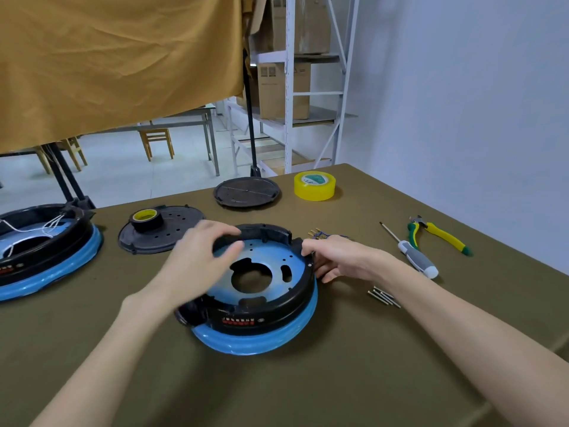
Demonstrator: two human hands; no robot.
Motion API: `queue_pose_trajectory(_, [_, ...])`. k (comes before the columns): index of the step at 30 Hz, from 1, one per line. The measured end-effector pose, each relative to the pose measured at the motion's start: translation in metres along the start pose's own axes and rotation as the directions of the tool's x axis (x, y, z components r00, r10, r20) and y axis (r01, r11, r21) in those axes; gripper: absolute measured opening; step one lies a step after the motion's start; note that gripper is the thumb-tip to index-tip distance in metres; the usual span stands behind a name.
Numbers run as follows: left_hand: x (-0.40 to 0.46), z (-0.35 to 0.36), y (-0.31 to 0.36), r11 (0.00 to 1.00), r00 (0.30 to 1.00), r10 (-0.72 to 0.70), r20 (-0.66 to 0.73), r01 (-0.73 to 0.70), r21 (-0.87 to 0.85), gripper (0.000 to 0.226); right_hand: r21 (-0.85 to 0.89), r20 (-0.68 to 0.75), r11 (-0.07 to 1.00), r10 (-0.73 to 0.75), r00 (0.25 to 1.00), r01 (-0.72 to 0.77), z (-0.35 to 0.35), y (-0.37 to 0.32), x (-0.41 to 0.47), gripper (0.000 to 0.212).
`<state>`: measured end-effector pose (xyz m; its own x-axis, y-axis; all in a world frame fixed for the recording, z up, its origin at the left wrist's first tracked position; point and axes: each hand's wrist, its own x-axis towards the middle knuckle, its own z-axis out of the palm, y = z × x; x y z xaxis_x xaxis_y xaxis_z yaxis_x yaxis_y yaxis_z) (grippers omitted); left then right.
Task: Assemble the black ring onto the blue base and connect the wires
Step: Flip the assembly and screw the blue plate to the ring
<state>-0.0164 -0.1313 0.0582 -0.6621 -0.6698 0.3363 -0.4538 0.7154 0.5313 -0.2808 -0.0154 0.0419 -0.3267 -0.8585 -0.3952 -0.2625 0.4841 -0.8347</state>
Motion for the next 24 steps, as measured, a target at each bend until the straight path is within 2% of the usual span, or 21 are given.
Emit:
queue_pose_trajectory(1, [0.005,-0.005,-0.01,0.996,0.996,-0.089,0.023,0.089,0.006,0.042,0.006,0.018,1.0,0.0,1.0,0.0,0.0,-0.001,0.001,0.043])
queue_pose_trajectory(3, [0.01,-0.009,-0.025,0.958,0.958,-0.251,0.14,0.267,-0.108,0.059,0.012,0.058,1.0,-0.003,0.998,0.002,-0.002,-0.004,0.005,0.038])
queue_pose_trajectory(5, [0.008,-0.006,-0.029,0.92,0.924,-0.307,0.227,0.349,-0.178,0.069,0.029,0.071,1.0,-0.012,0.997,0.01,-0.005,-0.005,0.009,0.033])
queue_pose_trajectory(8, [0.005,-0.003,-0.033,0.924,0.906,-0.34,0.251,0.371,-0.091,0.075,0.098,0.069,0.995,-0.024,0.997,0.017,-0.011,-0.006,0.011,0.035])
queue_pose_trajectory(11, [0.005,-0.007,-0.033,0.912,0.878,-0.398,0.268,0.411,0.008,0.072,0.124,0.065,0.991,-0.058,0.996,0.049,-0.012,-0.006,0.012,0.026])
queue_pose_trajectory(15, [0.009,-0.005,-0.025,0.91,0.86,-0.406,0.309,0.411,0.051,0.057,0.126,0.048,0.987,-0.111,0.993,0.104,-0.006,-0.007,0.013,0.022])
queue_pose_trajectory(18, [0.01,-0.002,-0.02,0.908,0.806,-0.412,0.426,0.402,0.119,0.036,0.133,0.027,0.983,-0.129,0.991,0.125,-0.003,-0.007,0.013,0.021])
queue_pose_trajectory(21, [0.004,-0.003,-0.016,0.898,0.765,-0.439,0.472,0.357,0.257,0.041,0.132,-0.025,0.981,-0.143,0.989,0.145,0.002,-0.008,0.014,0.021])
queue_pose_trajectory(24, [-0.001,-0.004,-0.009,0.882,0.773,-0.453,0.445,0.315,0.351,0.038,0.068,-0.11,0.98,-0.179,0.978,0.187,0.006,-0.01,0.013,0.022])
